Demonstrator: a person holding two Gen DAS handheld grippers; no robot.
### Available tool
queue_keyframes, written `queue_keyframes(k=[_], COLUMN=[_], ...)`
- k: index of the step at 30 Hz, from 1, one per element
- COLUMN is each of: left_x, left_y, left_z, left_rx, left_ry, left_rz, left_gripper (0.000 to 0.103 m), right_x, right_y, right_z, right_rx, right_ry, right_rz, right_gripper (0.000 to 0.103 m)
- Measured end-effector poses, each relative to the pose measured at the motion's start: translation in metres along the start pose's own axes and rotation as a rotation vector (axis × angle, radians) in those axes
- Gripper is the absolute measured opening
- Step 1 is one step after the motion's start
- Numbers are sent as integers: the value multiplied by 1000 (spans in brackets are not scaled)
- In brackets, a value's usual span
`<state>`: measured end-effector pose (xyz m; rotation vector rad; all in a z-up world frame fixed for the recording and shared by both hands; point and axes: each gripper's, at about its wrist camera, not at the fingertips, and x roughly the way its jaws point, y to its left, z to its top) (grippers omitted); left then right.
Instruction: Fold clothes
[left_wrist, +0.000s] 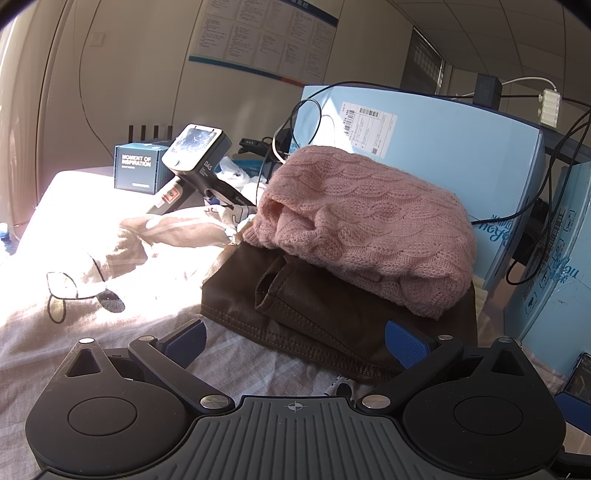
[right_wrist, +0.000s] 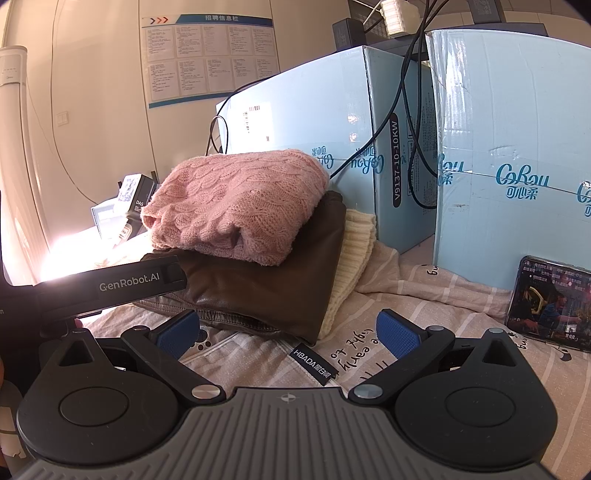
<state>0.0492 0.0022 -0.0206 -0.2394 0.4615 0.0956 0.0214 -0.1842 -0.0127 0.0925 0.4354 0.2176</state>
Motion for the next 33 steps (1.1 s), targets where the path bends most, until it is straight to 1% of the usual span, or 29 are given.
queue_keyframes(k=[33], left_x=[-2], left_y=[-1], left_z=[-1], left_rx=[8], left_ry=[-17], left_rz=[2], left_gripper=[103], right_x=[1], right_y=[0], right_z=[0], right_rx=[-1], right_ry=[2], right_rz=[0], right_gripper=[103])
